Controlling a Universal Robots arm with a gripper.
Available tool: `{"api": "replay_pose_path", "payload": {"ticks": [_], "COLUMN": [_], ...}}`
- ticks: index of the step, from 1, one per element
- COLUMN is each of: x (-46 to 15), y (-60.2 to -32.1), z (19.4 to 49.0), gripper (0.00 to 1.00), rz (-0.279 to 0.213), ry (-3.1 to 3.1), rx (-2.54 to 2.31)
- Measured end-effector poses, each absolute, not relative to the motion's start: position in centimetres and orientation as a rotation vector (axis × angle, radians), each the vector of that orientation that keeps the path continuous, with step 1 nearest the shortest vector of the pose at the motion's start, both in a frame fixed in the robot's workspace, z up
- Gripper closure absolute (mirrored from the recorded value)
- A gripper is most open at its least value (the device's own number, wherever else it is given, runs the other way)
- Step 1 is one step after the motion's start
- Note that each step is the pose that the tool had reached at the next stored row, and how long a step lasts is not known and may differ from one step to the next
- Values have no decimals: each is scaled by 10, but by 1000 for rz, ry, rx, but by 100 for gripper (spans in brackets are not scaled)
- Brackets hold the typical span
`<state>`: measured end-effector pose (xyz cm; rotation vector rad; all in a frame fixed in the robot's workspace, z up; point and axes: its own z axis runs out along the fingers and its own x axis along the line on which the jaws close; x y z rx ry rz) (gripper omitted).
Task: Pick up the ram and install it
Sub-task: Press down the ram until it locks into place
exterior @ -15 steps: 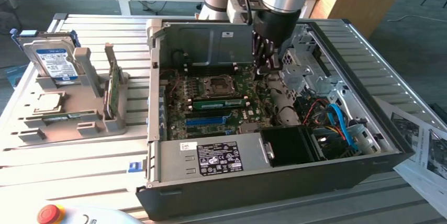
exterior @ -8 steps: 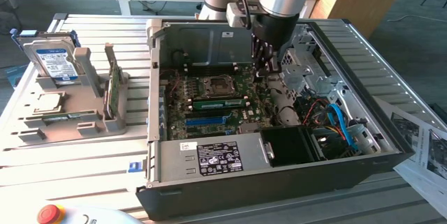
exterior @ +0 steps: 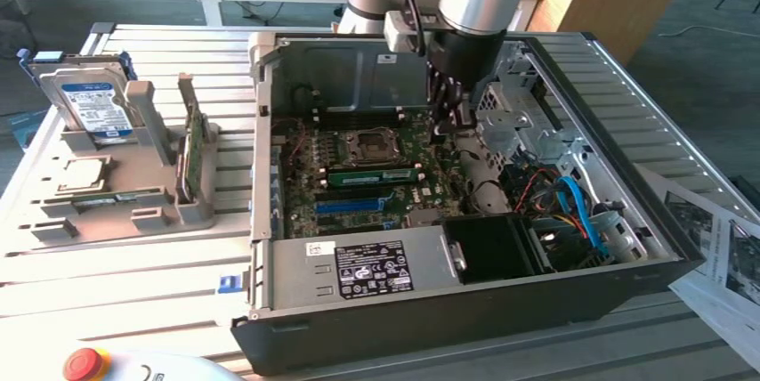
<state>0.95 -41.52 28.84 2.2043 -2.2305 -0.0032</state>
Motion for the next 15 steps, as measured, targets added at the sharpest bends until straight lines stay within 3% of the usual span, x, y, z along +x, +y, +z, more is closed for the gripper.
{"api": "replay_pose_path", "payload": {"ticks": [15], "x": [9], "y": [-415], "z": [262], "gripper": [90], "rz": [13], "ry": [-2223], "rx": [2197]}}
